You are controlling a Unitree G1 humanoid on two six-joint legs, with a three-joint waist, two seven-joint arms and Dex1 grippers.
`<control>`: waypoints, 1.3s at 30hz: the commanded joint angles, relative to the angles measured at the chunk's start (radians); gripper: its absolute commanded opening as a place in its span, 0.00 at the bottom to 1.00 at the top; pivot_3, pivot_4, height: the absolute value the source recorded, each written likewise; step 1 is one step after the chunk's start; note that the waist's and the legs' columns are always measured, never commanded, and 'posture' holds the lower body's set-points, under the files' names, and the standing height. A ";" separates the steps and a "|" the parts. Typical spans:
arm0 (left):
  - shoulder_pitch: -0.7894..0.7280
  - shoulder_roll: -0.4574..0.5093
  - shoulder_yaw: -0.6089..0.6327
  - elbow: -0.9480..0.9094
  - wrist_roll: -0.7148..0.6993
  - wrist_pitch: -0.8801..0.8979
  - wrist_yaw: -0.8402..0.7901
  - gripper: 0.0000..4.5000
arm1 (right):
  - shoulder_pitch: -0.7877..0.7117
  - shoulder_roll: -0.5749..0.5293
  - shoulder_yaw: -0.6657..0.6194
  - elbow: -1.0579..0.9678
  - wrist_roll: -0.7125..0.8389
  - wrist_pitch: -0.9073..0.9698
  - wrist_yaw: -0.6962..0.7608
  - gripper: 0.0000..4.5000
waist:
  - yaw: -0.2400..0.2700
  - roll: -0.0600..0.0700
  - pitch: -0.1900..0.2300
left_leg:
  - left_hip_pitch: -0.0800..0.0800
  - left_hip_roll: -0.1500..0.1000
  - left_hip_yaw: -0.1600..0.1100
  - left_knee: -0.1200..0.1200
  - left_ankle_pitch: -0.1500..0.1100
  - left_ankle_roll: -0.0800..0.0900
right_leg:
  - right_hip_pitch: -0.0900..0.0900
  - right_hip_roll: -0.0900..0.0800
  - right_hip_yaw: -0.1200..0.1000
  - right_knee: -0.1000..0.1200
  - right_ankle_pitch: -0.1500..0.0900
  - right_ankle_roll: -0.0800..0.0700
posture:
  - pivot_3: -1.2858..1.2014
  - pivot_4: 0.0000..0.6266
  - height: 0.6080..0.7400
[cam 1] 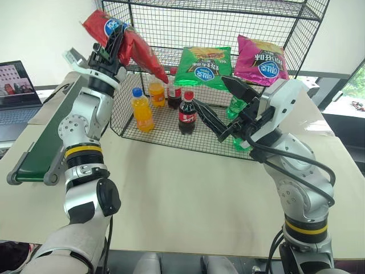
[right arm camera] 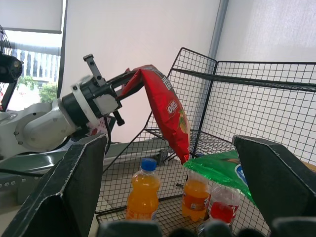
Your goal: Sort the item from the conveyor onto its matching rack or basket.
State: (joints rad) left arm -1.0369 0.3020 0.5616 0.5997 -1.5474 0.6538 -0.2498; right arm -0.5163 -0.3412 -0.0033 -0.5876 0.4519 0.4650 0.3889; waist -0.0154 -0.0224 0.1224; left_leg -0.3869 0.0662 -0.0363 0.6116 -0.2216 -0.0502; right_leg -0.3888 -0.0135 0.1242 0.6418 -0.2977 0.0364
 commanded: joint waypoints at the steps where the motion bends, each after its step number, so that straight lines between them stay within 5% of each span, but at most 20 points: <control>1: 0.017 -0.023 0.035 -0.055 0.024 -0.013 0.072 0.01 | -0.021 -0.007 -0.013 -0.026 0.007 -0.003 0.000 1.00 | 0.001 0.000 0.000 | 0.000 0.000 0.000 0.000 0.000 0.000 | 0.000 0.000 0.000 0.000 0.000 0.000 | 0.52 0.24 1.00; 12: 0.030 -0.155 0.047 -0.217 0.097 -0.098 0.305 0.01 | -0.019 -0.008 -0.007 -0.025 -0.002 -0.015 0.004 1.00 | 0.004 0.000 0.000 | -0.002 0.000 -0.001 0.001 0.000 0.000 | 0.000 0.000 -0.001 0.001 0.000 0.001 | 0.52 0.24 1.00; 21: -0.183 -0.317 0.038 -0.047 0.258 -0.332 0.352 0.01 | -0.038 -0.021 -0.006 -0.029 -0.102 0.039 -0.092 1.00 | 0.022 -0.001 0.001 | -0.003 -0.002 -0.002 0.003 0.000 0.000 | 0.000 0.000 0.000 -0.001 0.001 0.001 | 0.52 0.24 1.00; 39: -0.425 -0.250 0.163 0.434 0.426 -0.580 0.231 0.01 | -0.043 0.002 0.006 -0.062 -0.162 0.091 -0.159 1.00 | 0.009 -0.001 0.001 | -0.003 -0.002 -0.002 0.001 0.001 0.000 | 0.000 0.000 0.000 -0.001 0.000 0.002 | 0.52 0.24 1.00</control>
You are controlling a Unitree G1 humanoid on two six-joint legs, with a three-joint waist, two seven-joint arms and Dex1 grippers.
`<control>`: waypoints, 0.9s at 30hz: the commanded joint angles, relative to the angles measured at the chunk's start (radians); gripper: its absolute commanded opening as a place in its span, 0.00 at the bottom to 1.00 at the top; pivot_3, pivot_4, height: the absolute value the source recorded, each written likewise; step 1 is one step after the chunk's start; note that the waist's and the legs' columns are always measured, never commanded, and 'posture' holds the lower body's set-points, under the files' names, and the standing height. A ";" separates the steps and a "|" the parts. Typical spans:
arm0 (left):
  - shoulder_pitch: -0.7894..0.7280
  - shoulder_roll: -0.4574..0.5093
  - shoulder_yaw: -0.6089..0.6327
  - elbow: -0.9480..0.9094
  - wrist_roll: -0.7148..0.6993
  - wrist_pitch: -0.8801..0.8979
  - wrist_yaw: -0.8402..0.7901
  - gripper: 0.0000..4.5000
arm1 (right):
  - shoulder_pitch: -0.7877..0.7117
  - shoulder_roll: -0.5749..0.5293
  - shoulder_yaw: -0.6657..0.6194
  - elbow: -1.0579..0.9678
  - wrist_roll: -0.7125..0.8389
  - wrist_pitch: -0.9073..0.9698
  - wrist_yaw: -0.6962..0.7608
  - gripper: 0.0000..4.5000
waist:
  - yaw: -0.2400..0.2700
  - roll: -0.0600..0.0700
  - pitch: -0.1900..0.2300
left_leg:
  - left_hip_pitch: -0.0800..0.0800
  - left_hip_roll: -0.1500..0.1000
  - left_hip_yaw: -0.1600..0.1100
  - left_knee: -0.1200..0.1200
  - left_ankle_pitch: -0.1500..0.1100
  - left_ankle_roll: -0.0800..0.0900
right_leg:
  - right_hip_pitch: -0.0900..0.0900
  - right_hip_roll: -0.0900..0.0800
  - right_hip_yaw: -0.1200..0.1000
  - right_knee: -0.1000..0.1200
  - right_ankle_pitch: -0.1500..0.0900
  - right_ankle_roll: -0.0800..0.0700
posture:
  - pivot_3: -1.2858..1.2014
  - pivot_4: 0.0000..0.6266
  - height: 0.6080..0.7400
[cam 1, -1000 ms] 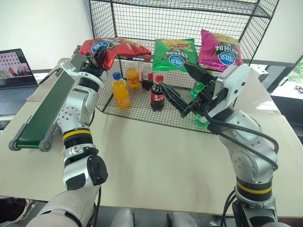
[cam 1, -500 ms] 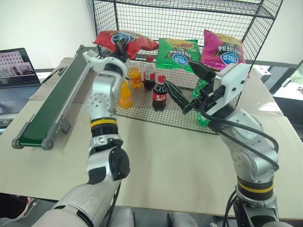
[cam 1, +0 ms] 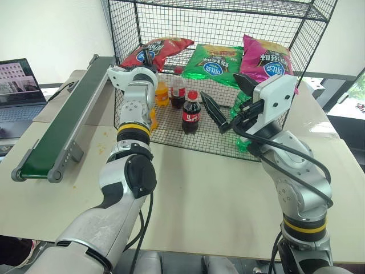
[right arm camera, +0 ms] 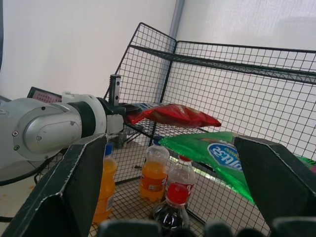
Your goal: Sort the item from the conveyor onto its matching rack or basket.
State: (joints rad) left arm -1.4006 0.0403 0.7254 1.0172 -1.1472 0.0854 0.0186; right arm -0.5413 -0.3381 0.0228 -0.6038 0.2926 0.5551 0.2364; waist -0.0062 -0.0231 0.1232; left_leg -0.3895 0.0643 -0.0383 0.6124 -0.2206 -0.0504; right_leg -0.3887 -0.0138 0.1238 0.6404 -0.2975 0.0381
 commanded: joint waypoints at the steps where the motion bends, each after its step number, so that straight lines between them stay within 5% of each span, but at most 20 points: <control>1: -0.067 0.013 0.001 0.027 0.034 -0.014 -0.045 0.01 | -0.017 0.000 -0.020 -0.047 -0.003 0.001 -0.006 1.00 | 0.000 0.000 0.000 | 0.000 0.000 0.000 0.000 0.000 0.000 | 0.000 0.000 0.000 0.000 0.000 0.000 | 0.52 0.24 1.00; 6: -0.081 0.008 0.004 0.040 0.060 -0.008 -0.075 0.21 | -0.016 0.002 -0.021 -0.043 0.001 -0.001 -0.003 1.00 | -0.005 0.000 0.000 | 0.001 0.000 0.000 0.000 0.000 0.000 | 0.000 0.000 0.000 0.000 0.000 0.000 | 0.52 0.24 1.00; 10: -0.046 0.004 -0.001 -0.020 0.065 0.030 -0.056 0.56 | -0.014 0.003 -0.022 -0.036 0.003 -0.005 0.000 1.00 | -0.006 0.000 0.000 | 0.001 0.000 0.000 0.000 0.000 0.000 | 0.000 0.000 0.000 0.001 0.000 0.000 | 0.52 0.24 1.00; 15: 0.132 -0.027 -0.046 -0.365 0.025 0.210 0.076 1.00 | 0.001 0.011 -0.016 -0.029 0.006 -0.013 0.006 1.00 | -0.010 0.000 0.000 | 0.002 0.000 0.000 -0.001 0.001 -0.002 | 0.000 0.000 0.000 0.003 0.000 0.000 | 0.52 0.24 1.00; 21: 0.381 -0.026 -0.131 -0.813 -0.067 0.457 0.283 1.00 | 0.032 0.008 -0.017 -0.012 0.014 -0.033 0.041 1.00 | -0.007 0.001 -0.001 | 0.003 0.001 -0.001 0.000 0.003 -0.005 | 0.000 0.000 0.001 0.007 0.000 0.000 | 0.52 0.24 1.00; 24: 0.484 0.048 -0.177 -0.977 -0.125 0.602 0.318 1.00 | 0.063 -0.001 -0.018 0.000 0.018 -0.049 0.075 1.00 | -0.003 0.001 0.000 | 0.001 0.000 -0.003 0.001 0.005 -0.007 | 0.000 0.000 0.001 0.006 0.000 0.000 | 0.52 0.24 1.00; 27: 0.628 0.235 -0.250 -1.138 -0.118 0.762 0.229 1.00 | 0.129 -0.016 -0.026 -0.001 0.028 -0.074 0.120 1.00 | -0.008 0.002 -0.001 | 0.001 0.000 -0.004 0.001 0.004 -0.007 | 0.001 0.000 0.000 0.006 0.000 0.000 | 0.52 0.24 1.00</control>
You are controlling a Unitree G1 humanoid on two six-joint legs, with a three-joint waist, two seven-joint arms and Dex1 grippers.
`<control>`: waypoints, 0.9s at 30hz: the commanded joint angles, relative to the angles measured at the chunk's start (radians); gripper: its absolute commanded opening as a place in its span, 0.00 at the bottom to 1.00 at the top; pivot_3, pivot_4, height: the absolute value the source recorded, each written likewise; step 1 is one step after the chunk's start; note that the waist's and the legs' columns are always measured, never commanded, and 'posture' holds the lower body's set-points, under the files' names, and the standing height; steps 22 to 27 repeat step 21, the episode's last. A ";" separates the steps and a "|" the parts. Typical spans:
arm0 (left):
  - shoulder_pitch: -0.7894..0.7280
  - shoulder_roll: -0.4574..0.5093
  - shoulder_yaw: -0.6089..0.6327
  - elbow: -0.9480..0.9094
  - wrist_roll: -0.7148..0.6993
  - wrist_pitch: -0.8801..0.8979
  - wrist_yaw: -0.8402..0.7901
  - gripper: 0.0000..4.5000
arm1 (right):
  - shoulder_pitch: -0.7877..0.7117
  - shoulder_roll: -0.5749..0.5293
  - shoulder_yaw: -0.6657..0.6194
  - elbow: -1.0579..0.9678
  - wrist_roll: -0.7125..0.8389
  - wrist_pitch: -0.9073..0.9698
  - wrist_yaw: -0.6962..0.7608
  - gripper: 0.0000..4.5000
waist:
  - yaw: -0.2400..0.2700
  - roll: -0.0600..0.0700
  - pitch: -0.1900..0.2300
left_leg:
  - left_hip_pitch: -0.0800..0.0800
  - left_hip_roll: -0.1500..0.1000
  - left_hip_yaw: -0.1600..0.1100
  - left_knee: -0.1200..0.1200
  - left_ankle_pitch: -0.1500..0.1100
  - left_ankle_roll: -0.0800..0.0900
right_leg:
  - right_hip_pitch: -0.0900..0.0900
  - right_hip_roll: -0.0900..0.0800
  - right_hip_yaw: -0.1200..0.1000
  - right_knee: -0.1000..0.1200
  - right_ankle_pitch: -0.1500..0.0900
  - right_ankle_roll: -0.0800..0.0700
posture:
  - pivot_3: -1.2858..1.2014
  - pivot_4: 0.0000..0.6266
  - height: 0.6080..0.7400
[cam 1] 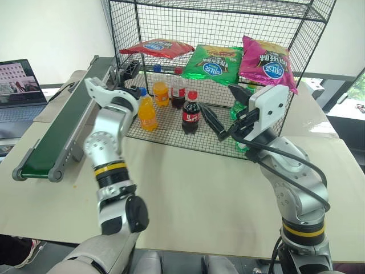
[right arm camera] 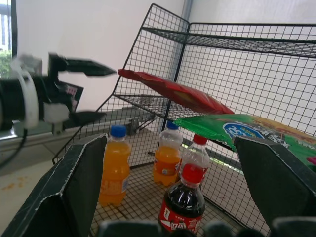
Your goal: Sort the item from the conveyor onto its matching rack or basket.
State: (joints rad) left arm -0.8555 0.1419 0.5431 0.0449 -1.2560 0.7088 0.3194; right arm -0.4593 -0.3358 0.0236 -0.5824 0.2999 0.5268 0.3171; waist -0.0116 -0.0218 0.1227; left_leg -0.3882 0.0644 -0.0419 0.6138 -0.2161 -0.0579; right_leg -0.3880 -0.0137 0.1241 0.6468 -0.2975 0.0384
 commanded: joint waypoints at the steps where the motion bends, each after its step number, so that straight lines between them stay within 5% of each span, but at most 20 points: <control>1: 0.131 0.201 -0.099 -0.214 0.010 0.176 -0.118 1.00 | 0.073 -0.023 -0.030 -0.025 0.023 -0.053 0.052 1.00 | -0.005 0.000 0.000 | 0.001 0.000 0.000 -0.001 0.000 0.000 | 0.000 0.000 0.000 0.001 0.000 0.000 | 0.52 0.24 1.00; 5: 0.352 0.436 -0.227 -0.382 0.177 0.196 -0.314 1.00 | 0.193 -0.038 -0.049 -0.018 0.019 -0.083 0.084 1.00 | -0.007 0.001 0.000 | 0.003 0.000 0.000 -0.005 0.001 -0.002 | 0.000 0.000 0.000 0.000 0.000 0.000 | 0.52 0.24 1.00; 10: 0.627 0.571 -0.394 -0.444 0.502 -0.011 -0.516 1.00 | 0.336 -0.029 -0.054 0.016 -0.017 -0.112 0.073 1.00 | -0.003 0.002 0.001 | 0.003 0.000 0.000 -0.005 0.001 -0.002 | 0.000 0.000 0.000 -0.001 -0.001 -0.001 | 0.52 0.24 1.00; 17: 0.721 0.421 -0.493 -0.215 0.791 -0.331 -0.595 1.00 | 0.456 0.049 -0.038 0.103 -0.113 -0.155 -0.038 1.00 | -0.002 0.002 0.001 | 0.002 0.000 0.001 -0.005 0.001 -0.002 | 0.000 0.000 0.000 -0.001 -0.001 -0.002 | 0.52 0.24 1.00; 27: 0.680 0.385 -0.505 -0.138 0.838 -0.358 -0.652 1.00 | 0.483 0.074 -0.041 0.108 -0.137 -0.185 -0.067 1.00 | -0.003 0.002 0.001 | 0.001 0.000 0.001 -0.005 0.001 -0.001 | 0.000 0.000 0.000 -0.002 -0.001 -0.002 | 0.52 0.24 1.00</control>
